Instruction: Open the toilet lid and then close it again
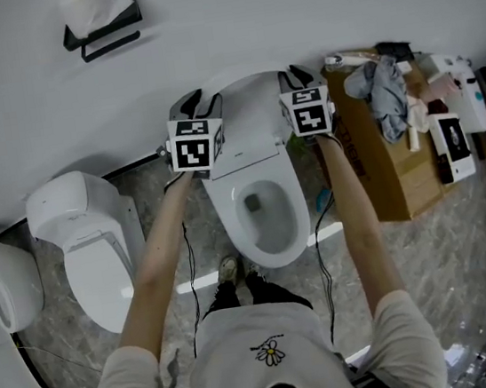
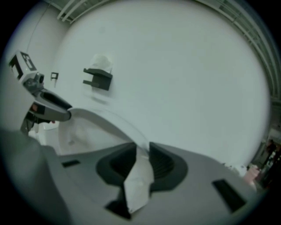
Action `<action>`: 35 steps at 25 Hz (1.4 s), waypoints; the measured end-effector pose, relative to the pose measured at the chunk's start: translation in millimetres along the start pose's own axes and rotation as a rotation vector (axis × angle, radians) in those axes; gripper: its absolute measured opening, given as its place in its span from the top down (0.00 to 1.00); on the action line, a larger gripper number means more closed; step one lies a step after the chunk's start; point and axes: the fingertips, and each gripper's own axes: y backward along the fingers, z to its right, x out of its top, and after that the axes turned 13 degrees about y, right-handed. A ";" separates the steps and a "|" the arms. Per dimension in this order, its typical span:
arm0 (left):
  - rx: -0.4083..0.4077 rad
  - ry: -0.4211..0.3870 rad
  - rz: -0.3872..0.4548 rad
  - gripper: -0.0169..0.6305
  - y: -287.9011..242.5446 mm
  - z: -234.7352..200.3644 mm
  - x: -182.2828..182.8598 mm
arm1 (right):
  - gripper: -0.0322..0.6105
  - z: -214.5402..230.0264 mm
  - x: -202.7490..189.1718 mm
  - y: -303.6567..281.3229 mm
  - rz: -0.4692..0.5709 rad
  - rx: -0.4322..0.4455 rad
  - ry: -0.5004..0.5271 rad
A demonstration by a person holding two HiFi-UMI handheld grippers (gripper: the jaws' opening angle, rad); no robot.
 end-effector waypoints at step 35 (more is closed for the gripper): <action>-0.008 -0.364 -0.140 0.69 164.8 140.6 -191.5 | 0.69 -95.1 -171.0 215.0 -0.052 0.329 0.133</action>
